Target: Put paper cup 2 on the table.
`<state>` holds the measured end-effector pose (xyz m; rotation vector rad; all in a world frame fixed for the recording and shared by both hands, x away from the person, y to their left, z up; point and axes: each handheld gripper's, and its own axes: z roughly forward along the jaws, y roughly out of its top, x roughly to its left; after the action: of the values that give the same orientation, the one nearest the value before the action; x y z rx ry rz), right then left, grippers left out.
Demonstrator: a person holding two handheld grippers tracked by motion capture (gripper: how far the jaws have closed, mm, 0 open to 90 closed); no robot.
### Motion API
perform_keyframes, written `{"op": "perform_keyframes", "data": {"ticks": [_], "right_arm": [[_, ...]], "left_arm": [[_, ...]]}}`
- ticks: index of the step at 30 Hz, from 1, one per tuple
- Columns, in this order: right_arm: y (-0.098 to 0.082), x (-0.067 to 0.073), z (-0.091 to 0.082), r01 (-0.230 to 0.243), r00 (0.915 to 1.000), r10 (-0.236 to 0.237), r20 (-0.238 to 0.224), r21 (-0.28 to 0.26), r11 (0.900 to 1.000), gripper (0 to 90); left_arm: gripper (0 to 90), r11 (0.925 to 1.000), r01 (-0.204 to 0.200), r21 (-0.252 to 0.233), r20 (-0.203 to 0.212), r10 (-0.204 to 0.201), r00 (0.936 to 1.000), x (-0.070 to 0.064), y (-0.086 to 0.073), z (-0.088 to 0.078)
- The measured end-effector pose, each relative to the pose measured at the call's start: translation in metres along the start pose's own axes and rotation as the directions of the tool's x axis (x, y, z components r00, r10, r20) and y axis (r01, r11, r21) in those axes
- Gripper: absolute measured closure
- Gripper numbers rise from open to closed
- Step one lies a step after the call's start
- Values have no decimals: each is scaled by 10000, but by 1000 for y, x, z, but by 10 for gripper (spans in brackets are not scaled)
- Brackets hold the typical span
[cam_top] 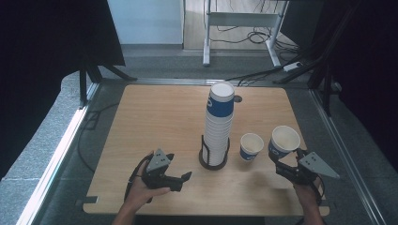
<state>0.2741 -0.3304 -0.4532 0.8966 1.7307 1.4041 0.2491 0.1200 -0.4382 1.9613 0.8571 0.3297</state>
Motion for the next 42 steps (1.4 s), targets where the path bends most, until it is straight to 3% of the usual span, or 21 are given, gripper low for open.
{"op": "perform_keyframes", "data": {"ticks": [7,14,19,26,33,36,38,42], "right_arm": [[-17,-13,8,-325,9979,290,577,616,9976,274],[-34,-23,17,-644,9944,509,926,1490,9867,274],[-41,-25,26,-795,9932,589,1008,2135,9737,274],[-50,-26,40,-777,9935,477,1035,3094,9478,274],[-56,-26,45,-810,9936,452,1030,3757,9232,273],[-56,-25,46,-772,9943,422,978,3892,9179,272],[-56,-25,48,-731,9946,350,978,4201,9045,271],[-56,-24,49,-679,9950,291,959,4311,8998,270]], "left_arm": [[97,10000,-28,84,-30,29,10000,0,-1,1],[97,9997,-82,211,26,81,10000,-2,-1,4],[97,9996,-136,266,36,135,9999,-3,-1,5],[98,9994,-172,301,58,170,9998,-3,-2,4],[97,9994,-140,328,81,137,9999,-3,-2,5],[97,9996,-97,280,144,93,9999,-3,-2,4],[98,9996,-94,271,146,90,9999,-2,-2,4],[98,9995,-86,300,106,83,9999,-2,-2,4]]}}
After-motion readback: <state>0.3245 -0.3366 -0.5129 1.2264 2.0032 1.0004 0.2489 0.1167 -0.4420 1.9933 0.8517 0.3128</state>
